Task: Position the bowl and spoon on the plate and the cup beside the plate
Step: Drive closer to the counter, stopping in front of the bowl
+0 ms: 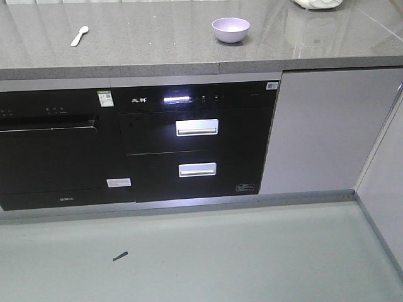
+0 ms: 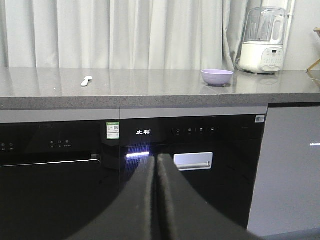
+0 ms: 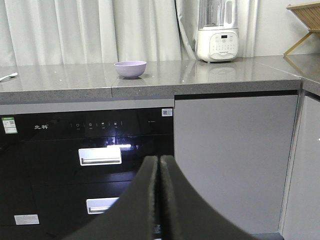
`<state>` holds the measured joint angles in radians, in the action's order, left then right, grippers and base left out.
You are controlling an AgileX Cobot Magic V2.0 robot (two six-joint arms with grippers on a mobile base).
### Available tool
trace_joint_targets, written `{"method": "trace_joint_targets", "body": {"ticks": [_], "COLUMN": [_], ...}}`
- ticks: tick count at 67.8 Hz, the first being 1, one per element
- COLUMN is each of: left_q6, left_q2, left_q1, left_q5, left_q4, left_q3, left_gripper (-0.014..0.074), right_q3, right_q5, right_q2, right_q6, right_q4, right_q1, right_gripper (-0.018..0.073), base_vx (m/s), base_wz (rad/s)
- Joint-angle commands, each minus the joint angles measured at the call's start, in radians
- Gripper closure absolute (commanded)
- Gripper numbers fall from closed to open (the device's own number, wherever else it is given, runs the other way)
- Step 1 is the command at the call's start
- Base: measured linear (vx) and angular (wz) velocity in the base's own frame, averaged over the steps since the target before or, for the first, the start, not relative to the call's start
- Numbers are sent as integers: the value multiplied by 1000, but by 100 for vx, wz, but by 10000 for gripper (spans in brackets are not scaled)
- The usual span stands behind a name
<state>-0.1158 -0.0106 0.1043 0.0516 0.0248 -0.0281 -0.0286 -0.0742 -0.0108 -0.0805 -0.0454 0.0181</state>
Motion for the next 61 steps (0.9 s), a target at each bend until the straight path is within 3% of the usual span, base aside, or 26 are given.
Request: {"method": "trace_joint_targets", "body": {"ticks": [1,61], "left_q6": [-6,-6], "left_q2": [-7,-7], "left_q1": [-5,-5], "left_q5": [-80,-80], "left_q4": [-9,-9], "left_q3": [25,25], "left_gripper": [603,603], "right_q3": [-2,-2], "right_q5": [74,74], "right_q2": [-14,-14], "right_q6": [7,7], "right_q4": [-2,-2], "right_q1": [-5,-5], "right_gripper": [560,560], "base_vx": [13,14], "base_wz": [-1,3]}}
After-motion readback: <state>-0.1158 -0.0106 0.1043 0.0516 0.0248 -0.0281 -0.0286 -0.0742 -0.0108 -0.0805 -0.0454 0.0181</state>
